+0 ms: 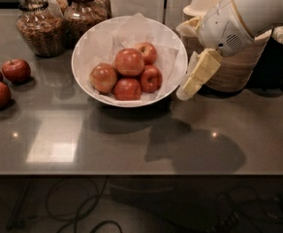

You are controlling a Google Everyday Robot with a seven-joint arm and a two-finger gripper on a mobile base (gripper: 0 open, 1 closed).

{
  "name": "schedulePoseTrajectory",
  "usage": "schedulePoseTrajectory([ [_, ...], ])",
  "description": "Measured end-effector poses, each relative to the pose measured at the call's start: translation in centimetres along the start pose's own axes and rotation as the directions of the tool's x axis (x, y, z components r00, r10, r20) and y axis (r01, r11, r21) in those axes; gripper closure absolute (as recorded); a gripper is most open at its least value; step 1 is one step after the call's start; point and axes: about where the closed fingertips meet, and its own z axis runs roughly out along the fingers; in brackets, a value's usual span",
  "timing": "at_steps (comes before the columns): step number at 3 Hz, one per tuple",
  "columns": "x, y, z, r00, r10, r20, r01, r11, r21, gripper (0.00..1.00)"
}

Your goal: Pick apple from white bowl

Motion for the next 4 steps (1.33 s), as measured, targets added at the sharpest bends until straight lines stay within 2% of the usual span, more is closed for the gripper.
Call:
schedulePoseTrajectory([
  [1, -1.1, -0.3, 1.9, 0.997, -0.046, 0.056, 0.048, 0.9984, -0.029, 0.07],
  [2, -1.6, -0.6, 4.2, 0.995, -0.086, 0.047, 0.089, 0.9945, -0.056, 0.02],
  [3, -1.7, -0.6, 4.3, 0.995, -0.088, 0.047, 0.09, 0.9943, -0.057, 0.0],
  [4, -1.7, -0.9, 5.0, 0.994, -0.081, 0.074, 0.085, 0.9951, -0.051, 0.0],
])
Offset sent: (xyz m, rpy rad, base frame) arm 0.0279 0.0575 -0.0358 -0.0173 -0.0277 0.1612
